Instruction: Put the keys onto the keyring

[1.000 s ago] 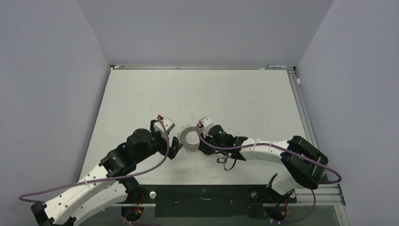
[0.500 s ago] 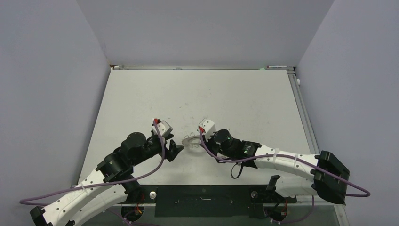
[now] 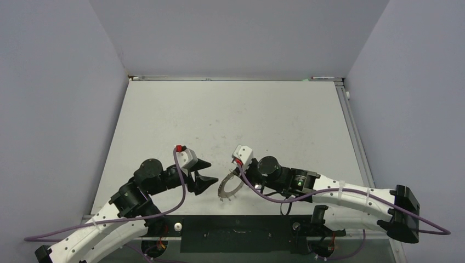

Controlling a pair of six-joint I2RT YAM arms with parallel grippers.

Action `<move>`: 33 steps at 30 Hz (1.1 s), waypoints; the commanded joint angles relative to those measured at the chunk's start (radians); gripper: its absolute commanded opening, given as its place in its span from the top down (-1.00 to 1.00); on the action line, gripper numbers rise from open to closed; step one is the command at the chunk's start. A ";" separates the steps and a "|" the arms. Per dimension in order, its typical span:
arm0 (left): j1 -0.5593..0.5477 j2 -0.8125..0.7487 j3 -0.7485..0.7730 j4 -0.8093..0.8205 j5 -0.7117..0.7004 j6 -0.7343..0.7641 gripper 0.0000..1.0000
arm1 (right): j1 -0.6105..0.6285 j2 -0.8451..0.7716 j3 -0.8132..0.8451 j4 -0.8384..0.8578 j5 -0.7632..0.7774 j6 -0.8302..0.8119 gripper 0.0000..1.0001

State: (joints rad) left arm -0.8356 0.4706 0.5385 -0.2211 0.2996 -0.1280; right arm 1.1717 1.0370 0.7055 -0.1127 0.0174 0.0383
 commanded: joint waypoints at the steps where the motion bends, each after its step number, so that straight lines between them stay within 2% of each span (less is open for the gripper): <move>1: 0.006 -0.026 -0.016 0.111 0.127 -0.017 -0.15 | 0.060 -0.051 0.067 0.018 -0.010 -0.028 0.90; 11: 0.009 -0.060 -0.050 0.178 0.243 -0.046 -0.11 | 0.182 -0.088 0.141 -0.006 -0.010 -0.054 0.90; 17: 0.020 -0.063 -0.063 0.206 0.308 -0.077 0.01 | 0.200 -0.140 0.158 -0.013 -0.044 -0.054 0.90; 22: 0.023 -0.048 -0.087 0.298 0.392 -0.125 0.10 | 0.207 -0.166 0.155 -0.006 -0.061 -0.043 0.90; 33: 0.023 -0.045 -0.101 0.344 0.403 -0.142 0.18 | 0.228 -0.157 0.156 0.031 -0.083 -0.043 0.90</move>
State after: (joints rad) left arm -0.8169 0.4286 0.4335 0.0509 0.6724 -0.2546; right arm 1.3880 0.8864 0.8154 -0.1699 -0.0494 -0.0044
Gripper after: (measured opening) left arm 0.420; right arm 0.059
